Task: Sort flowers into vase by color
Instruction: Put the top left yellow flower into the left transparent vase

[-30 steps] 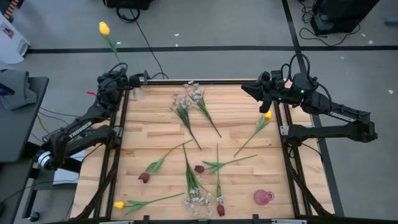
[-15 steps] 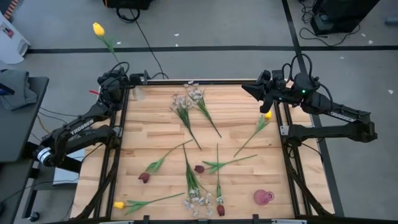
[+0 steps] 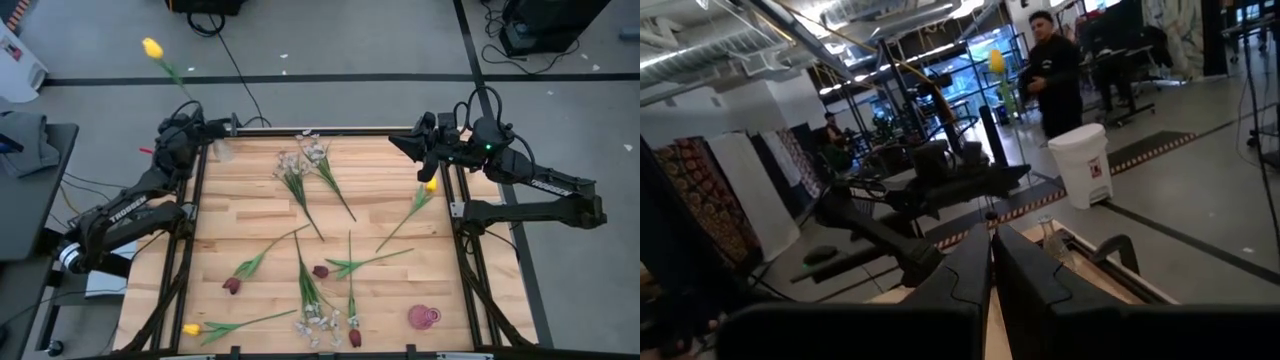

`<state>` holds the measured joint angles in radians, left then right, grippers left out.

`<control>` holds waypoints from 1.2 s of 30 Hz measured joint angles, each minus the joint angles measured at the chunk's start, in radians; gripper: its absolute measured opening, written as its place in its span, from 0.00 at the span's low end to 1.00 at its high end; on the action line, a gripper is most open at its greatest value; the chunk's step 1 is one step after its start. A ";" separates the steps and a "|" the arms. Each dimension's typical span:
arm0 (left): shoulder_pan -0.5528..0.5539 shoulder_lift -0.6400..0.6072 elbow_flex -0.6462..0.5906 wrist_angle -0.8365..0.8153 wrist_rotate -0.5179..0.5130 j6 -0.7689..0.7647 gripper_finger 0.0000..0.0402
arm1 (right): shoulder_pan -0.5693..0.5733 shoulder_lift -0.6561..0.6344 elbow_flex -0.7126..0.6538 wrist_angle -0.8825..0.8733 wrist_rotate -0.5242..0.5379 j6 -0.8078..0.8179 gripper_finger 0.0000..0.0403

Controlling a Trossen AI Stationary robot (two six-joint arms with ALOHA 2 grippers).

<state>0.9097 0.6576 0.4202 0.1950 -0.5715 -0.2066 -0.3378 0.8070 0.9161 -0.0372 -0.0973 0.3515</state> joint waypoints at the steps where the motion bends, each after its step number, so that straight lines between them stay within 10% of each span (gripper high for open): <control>1: 0.002 -0.015 0.000 -0.023 0.022 0.015 0.00 | 0.000 0.000 0.000 0.000 0.000 -0.005 0.07; 22: 0.151 -0.156 0.000 -0.121 0.382 0.051 0.00 | 0.000 0.000 0.000 0.000 -0.008 0.000 0.07; 36: 0.197 -0.156 0.001 -0.192 0.418 0.105 0.00 | 0.000 0.000 0.000 0.000 -0.028 0.033 0.07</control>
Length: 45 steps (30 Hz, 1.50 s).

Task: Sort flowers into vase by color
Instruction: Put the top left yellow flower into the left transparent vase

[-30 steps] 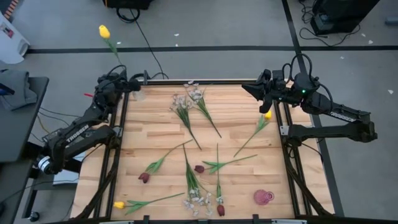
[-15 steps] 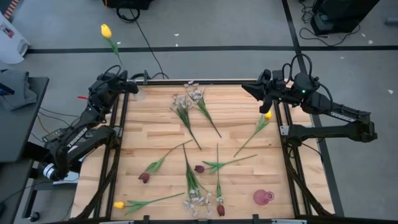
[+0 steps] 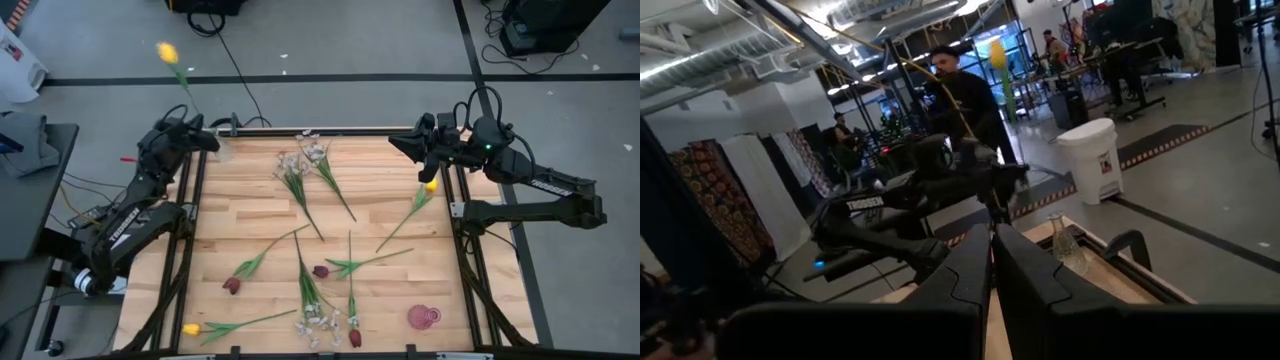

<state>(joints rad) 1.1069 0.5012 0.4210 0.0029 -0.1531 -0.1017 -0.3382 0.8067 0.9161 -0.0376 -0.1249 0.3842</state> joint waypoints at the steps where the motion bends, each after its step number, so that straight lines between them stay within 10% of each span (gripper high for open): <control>1: 0.000 0.007 -0.002 -0.002 -0.012 0.011 0.00 | 0.000 0.000 0.000 0.000 0.000 0.004 0.07; 12: -0.010 0.052 -0.001 0.018 -0.147 0.117 0.00 | 0.000 0.000 0.000 0.000 0.000 0.006 0.07; 19: -0.046 0.068 -0.154 0.419 -0.227 0.066 0.00 | 0.000 0.000 0.000 0.000 0.000 -0.002 0.07; 45: -0.062 0.086 -0.262 0.556 -0.202 -0.007 0.00 | 0.003 0.000 0.000 0.052 0.000 0.028 0.06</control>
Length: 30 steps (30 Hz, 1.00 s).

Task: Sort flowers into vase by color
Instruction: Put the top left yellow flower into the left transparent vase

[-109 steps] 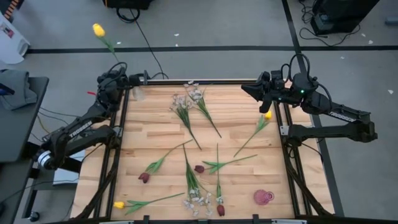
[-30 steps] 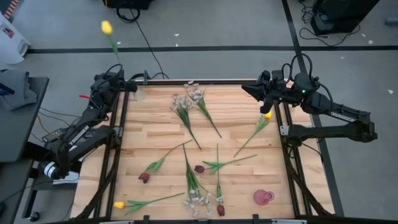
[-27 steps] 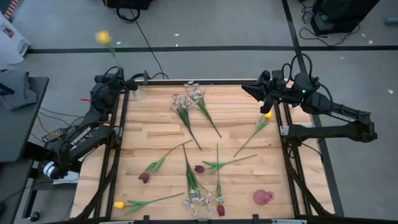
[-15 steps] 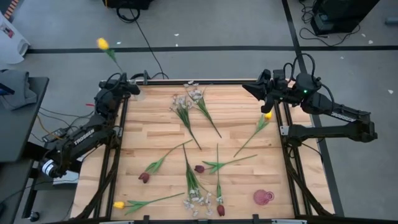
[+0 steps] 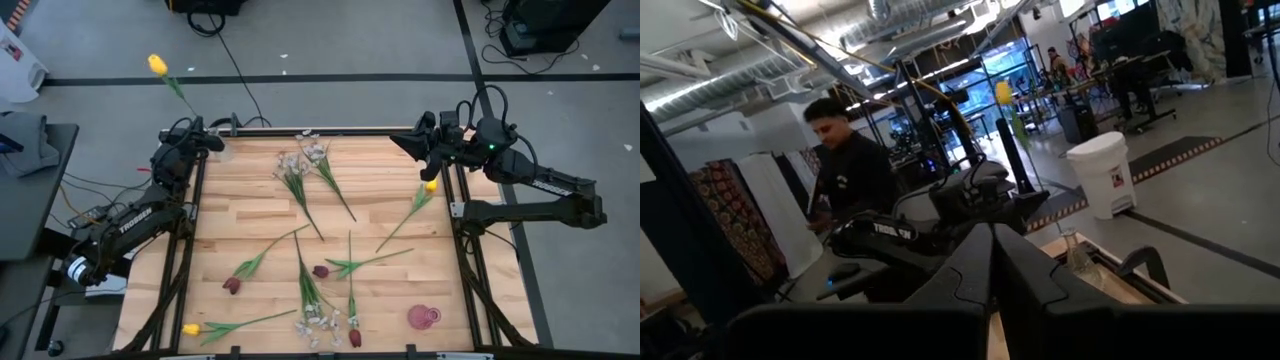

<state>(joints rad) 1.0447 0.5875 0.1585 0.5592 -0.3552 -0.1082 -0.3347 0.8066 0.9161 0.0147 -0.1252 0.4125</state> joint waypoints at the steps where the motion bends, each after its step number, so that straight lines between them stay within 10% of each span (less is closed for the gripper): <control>1: 0.000 0.002 0.000 -0.001 -0.003 0.014 0.00 | 0.000 0.000 0.000 0.000 0.000 -0.001 0.06; 30: -0.074 0.142 0.000 0.126 -0.180 0.129 0.00 | 0.003 0.084 0.000 0.090 -0.026 0.007 0.05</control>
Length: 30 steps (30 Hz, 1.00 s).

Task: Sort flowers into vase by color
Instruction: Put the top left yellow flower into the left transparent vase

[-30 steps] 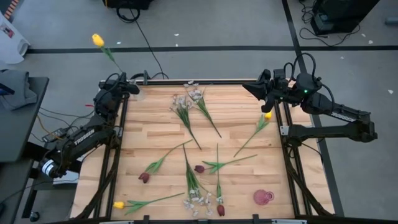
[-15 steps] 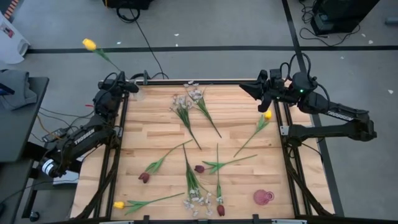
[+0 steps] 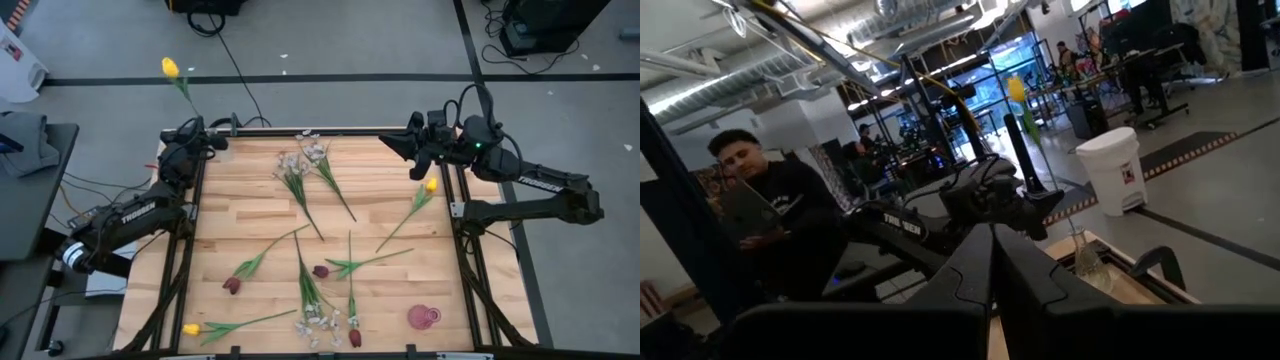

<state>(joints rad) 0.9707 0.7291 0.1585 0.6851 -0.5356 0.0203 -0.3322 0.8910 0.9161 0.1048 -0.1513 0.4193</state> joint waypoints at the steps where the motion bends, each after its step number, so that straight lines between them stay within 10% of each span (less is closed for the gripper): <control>1: -0.003 0.005 0.000 0.007 -0.009 0.002 0.00 | 0.002 0.000 0.000 0.007 0.000 0.000 0.05; 30: -0.011 0.010 0.000 0.028 -0.025 -0.028 0.07 | 0.005 0.000 0.000 0.033 -0.004 0.000 0.05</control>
<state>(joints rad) 0.9600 0.7387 0.1585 0.7130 -0.5602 -0.0074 -0.3267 0.8909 0.9165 0.1381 -0.1551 0.4194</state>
